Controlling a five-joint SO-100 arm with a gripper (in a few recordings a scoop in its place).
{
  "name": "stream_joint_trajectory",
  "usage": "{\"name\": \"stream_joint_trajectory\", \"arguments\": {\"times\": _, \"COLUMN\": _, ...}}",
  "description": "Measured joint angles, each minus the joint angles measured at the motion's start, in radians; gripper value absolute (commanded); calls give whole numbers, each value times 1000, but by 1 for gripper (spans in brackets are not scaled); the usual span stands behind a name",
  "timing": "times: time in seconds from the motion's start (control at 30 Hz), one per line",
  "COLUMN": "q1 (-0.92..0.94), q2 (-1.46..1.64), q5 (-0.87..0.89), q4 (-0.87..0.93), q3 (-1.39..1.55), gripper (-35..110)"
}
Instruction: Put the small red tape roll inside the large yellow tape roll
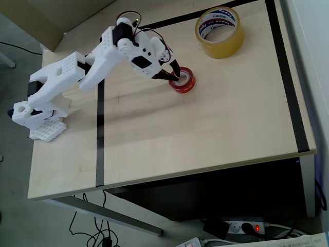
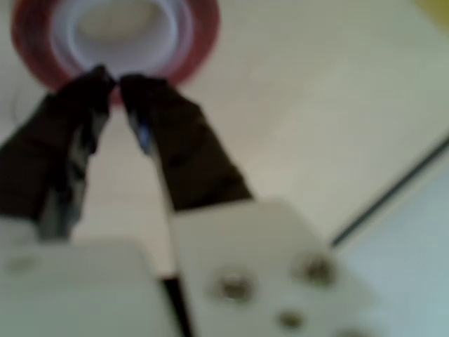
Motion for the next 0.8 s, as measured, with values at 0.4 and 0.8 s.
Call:
{"name": "stream_joint_trajectory", "arguments": {"times": 0.4, "q1": 11, "q2": 193, "q5": 12, "q4": 6, "q3": 225, "gripper": 21}}
{"name": "stream_joint_trajectory", "arguments": {"times": 0.8, "q1": -9, "q2": 270, "q5": 55, "q4": 6, "q3": 518, "gripper": 25}}
